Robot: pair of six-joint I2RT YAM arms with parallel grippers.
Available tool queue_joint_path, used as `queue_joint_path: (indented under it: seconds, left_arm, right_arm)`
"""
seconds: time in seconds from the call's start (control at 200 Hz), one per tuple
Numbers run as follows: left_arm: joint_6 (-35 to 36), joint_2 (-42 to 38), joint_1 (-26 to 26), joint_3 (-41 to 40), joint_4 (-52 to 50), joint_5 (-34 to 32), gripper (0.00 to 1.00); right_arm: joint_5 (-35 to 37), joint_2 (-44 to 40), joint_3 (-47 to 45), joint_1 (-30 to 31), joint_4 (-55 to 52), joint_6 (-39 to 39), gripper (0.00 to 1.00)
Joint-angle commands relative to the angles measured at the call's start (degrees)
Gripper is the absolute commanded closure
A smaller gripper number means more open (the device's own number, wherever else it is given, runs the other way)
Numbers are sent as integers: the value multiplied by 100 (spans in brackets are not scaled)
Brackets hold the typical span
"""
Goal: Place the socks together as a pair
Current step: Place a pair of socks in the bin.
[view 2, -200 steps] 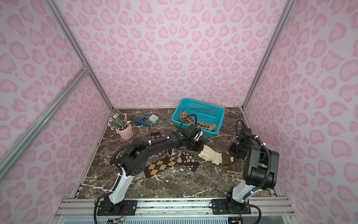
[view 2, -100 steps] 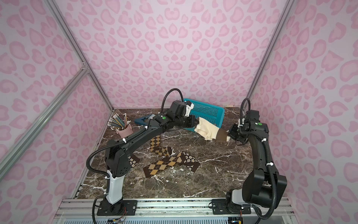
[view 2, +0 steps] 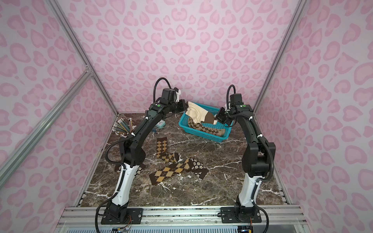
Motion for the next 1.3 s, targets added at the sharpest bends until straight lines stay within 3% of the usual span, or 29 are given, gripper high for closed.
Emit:
queue_joint_path:
  seconds: [0.0, 0.21, 0.585, 0.66, 0.765, 0.835, 0.85, 0.865, 0.875, 1.05, 1.295]
  left_arm:
    - [-182, 225, 78, 76, 920, 290, 95]
    - [-410, 663, 61, 88, 1746, 633, 95]
    - [-404, 1166, -27, 80, 1815, 731, 93]
    - [-398, 1246, -28, 87, 1725, 653, 92]
    - [-361, 1291, -26, 86, 1661, 626, 66]
    - [-404, 1248, -10, 83, 1657, 599, 40]
    - [-414, 1227, -2, 81, 1649, 583, 31]
    - [-429, 1197, 6, 85, 1640, 581, 4]
    - [-436, 1175, 7, 87, 1635, 579, 0]
    - [-487, 534, 49, -8, 1568, 516, 2]
    - [-5, -1337, -37, -1239, 1399, 182, 2]
  right_arm:
    - [84, 353, 170, 34, 234, 194, 100]
    - [379, 818, 235, -13, 366, 78, 100]
    - [842, 1346, 303, -142, 188, -239, 100]
    - [953, 1466, 435, -140, 20, -338, 96]
    - [1031, 1610, 631, -118, -199, -426, 75]
    - [1065, 1585, 684, -96, -251, -452, 60]
    - [1066, 1570, 687, -97, -252, -453, 57]
    - [1059, 1543, 694, -99, -252, -445, 55]
    - [1051, 1530, 694, -99, -252, -444, 54]
    - [1052, 1083, 706, -67, -269, -407, 41]
    - [1417, -189, 220, 118, -463, -851, 33]
